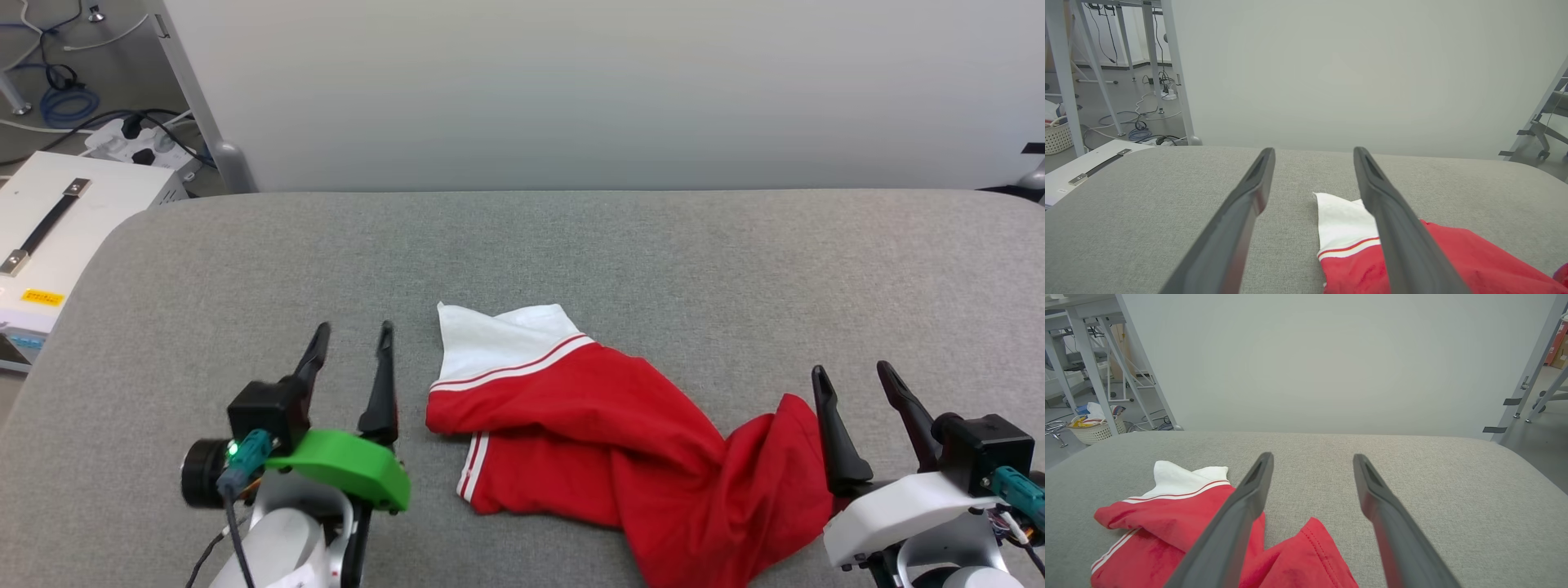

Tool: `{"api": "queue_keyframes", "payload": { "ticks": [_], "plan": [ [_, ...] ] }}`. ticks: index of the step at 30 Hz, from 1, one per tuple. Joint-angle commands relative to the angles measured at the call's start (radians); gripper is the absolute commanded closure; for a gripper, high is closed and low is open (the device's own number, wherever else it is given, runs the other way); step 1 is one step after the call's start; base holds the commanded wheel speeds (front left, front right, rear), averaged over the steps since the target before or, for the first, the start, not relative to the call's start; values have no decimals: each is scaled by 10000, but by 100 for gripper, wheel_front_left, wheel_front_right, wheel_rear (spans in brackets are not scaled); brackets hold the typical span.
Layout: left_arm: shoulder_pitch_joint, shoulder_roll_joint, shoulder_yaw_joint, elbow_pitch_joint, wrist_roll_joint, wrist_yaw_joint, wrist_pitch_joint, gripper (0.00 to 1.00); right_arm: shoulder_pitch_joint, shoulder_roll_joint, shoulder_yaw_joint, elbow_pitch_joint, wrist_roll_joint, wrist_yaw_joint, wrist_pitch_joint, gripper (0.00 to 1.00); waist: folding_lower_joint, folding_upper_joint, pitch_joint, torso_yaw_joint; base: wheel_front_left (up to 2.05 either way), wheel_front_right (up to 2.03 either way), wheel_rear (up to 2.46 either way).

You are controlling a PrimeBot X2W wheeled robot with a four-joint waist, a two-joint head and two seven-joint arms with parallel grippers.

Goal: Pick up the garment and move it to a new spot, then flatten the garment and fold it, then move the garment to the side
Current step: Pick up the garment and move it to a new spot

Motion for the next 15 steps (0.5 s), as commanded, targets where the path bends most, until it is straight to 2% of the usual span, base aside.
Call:
{"api": "queue_keyframes", "payload": {
  "ticks": [1, 7, 15],
  "plan": [
    [323, 81, 193, -57, 146, 102, -57, 0, 117, -15, 26, 13, -126, -7, 63, 0, 0, 0, -51, 7, 0, 0, 0],
    [991, 225, 701, -154, 297, 103, -58, 0, 257, -14, 96, -39, -157, -7, 187, 0, 0, 0, -179, 134, 0, 0, 0],
    [1091, 181, 689, -204, 414, 20, -58, 0, 196, -14, -5, 93, -106, -7, 340, 0, 0, 0, -43, 305, 0, 0, 0]
  ]
}}
